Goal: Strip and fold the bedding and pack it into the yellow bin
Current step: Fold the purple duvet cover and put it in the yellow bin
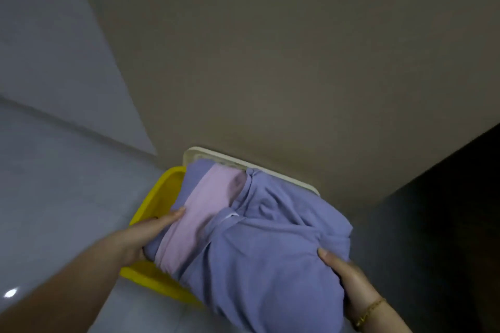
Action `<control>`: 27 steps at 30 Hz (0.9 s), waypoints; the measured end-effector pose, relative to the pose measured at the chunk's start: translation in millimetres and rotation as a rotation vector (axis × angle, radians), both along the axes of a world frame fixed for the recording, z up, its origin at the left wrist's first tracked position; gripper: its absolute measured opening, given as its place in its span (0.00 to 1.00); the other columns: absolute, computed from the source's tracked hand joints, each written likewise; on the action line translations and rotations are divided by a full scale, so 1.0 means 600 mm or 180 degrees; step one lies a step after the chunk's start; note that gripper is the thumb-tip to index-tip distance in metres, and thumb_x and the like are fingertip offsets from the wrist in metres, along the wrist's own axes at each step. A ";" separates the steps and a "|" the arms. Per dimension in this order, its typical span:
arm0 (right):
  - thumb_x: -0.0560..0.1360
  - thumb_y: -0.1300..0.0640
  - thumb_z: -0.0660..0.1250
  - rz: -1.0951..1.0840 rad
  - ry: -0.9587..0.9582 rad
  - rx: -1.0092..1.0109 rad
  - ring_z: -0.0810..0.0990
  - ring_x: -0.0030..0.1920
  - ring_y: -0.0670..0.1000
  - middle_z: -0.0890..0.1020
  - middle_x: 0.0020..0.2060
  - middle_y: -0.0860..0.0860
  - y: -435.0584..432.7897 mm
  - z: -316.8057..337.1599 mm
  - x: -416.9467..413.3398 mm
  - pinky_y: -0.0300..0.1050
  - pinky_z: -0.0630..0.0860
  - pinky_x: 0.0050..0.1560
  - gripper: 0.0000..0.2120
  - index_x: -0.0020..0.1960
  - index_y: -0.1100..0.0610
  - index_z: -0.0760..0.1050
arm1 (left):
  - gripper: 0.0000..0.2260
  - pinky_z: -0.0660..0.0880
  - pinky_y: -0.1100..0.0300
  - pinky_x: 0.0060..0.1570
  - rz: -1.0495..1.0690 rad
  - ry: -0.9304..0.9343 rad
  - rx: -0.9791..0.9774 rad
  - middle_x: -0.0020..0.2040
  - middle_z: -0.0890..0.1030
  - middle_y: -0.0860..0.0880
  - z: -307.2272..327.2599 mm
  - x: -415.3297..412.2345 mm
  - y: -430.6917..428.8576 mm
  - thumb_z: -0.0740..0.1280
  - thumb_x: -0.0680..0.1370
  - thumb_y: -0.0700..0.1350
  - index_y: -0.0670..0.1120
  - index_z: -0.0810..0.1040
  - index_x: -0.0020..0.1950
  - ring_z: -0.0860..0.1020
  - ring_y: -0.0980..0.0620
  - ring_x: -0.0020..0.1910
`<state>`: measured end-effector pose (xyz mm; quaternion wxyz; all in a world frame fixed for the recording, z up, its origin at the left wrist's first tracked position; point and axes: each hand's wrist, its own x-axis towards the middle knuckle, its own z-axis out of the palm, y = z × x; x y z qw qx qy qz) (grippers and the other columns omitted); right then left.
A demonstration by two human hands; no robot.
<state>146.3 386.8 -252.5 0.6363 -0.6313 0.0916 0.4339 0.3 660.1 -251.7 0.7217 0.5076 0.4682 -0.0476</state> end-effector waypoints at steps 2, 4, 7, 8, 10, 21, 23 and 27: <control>0.53 0.57 0.81 0.0151 -0.0060 0.0096 0.85 0.37 0.50 0.86 0.39 0.54 0.039 -0.049 -0.013 0.39 0.79 0.30 0.37 0.59 0.65 0.75 | 0.15 0.72 0.55 0.57 0.0009 0.0111 0.0246 0.51 0.81 0.43 -0.057 -0.009 0.042 0.64 0.76 0.49 0.40 0.78 0.56 0.79 0.46 0.51; 0.62 0.62 0.76 -0.0005 -0.0076 0.0141 0.84 0.36 0.49 0.86 0.37 0.53 0.073 -0.093 -0.003 0.38 0.80 0.31 0.27 0.59 0.65 0.74 | 0.18 0.70 0.53 0.62 0.0014 0.0173 0.0465 0.56 0.80 0.41 -0.093 -0.023 0.070 0.65 0.75 0.49 0.38 0.76 0.60 0.78 0.44 0.56; 0.64 0.57 0.76 -0.0089 -0.0128 0.0162 0.84 0.38 0.50 0.85 0.38 0.51 0.118 -0.134 -0.003 0.40 0.81 0.37 0.26 0.59 0.64 0.75 | 0.22 0.69 0.52 0.64 0.0082 0.0271 0.0710 0.59 0.79 0.40 -0.130 -0.038 0.098 0.66 0.75 0.51 0.38 0.75 0.62 0.77 0.44 0.58; 0.64 0.56 0.76 -0.0050 -0.0206 0.0054 0.84 0.38 0.49 0.85 0.37 0.49 0.130 -0.145 -0.004 0.40 0.81 0.38 0.26 0.59 0.64 0.75 | 0.22 0.69 0.53 0.63 0.0090 0.0385 0.0797 0.60 0.78 0.40 -0.141 -0.045 0.103 0.67 0.75 0.51 0.38 0.75 0.62 0.76 0.44 0.58; 0.68 0.60 0.73 0.0008 -0.0328 -0.0186 0.83 0.35 0.45 0.84 0.33 0.46 0.153 -0.166 -0.006 0.36 0.80 0.36 0.19 0.57 0.63 0.76 | 0.21 0.70 0.56 0.58 0.0106 0.0564 0.0978 0.61 0.78 0.40 -0.155 -0.052 0.107 0.67 0.75 0.51 0.37 0.75 0.62 0.76 0.44 0.57; 0.75 0.70 0.61 0.0196 -0.1183 -0.1526 0.73 0.63 0.59 0.75 0.63 0.61 0.191 -0.286 -0.014 0.39 0.66 0.53 0.18 0.65 0.68 0.69 | 0.24 0.69 0.56 0.57 -0.0857 0.1397 0.1719 0.66 0.72 0.37 -0.244 -0.004 0.045 0.61 0.78 0.53 0.34 0.69 0.65 0.71 0.40 0.65; 0.75 0.68 0.62 0.0222 -0.1138 -0.1559 0.72 0.65 0.58 0.73 0.64 0.60 0.193 -0.297 -0.011 0.42 0.67 0.57 0.21 0.68 0.66 0.66 | 0.27 0.69 0.57 0.56 -0.0715 0.1309 0.1515 0.66 0.72 0.38 -0.268 -0.011 0.039 0.67 0.75 0.52 0.34 0.69 0.65 0.71 0.41 0.65; 0.77 0.67 0.60 0.0460 -0.0906 -0.1558 0.68 0.68 0.59 0.71 0.63 0.58 0.200 -0.314 -0.012 0.43 0.65 0.63 0.22 0.69 0.62 0.62 | 0.29 0.68 0.54 0.61 -0.0821 0.1318 0.1569 0.68 0.70 0.37 -0.300 -0.019 0.050 0.71 0.73 0.46 0.33 0.66 0.67 0.69 0.41 0.66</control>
